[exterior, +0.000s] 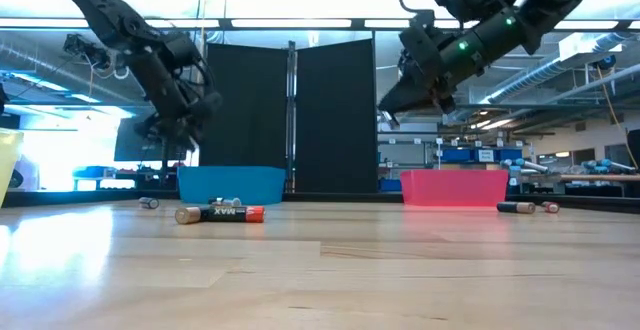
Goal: Sort batteries
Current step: Put the silver battery into the blue bin
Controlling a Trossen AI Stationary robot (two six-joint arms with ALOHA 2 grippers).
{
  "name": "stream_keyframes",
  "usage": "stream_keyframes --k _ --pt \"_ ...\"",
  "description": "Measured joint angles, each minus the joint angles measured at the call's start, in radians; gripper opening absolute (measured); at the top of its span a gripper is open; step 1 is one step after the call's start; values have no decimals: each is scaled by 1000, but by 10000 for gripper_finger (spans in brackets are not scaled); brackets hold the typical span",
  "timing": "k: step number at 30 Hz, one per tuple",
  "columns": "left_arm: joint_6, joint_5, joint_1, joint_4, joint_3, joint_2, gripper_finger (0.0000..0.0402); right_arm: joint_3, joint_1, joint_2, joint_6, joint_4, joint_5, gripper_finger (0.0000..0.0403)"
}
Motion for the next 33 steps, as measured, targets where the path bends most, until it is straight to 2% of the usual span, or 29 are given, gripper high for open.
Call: stream_keyframes --k 5,9,16,22,27,33 --pt "71 -90 -65 15 -7 -136 135 90 -28 9 -53 -23 -27 60" --pt "84 -114 -148 151 -80 -251 124 209 -81 82 -91 -57 -102 60" --pt "124 -113 -258 377 -218 -384 103 574 -137 342 -167 -241 -180 60" --pt "161 -112 -307 512 -294 -444 85 943 -145 595 -212 -411 -185 60" --pt "202 -108 -322 531 -303 -480 73 1191 -145 780 -233 -509 -185 60" --pt "236 -104 -329 533 -303 -513 61 1379 -145 938 -233 -547 -185 60"
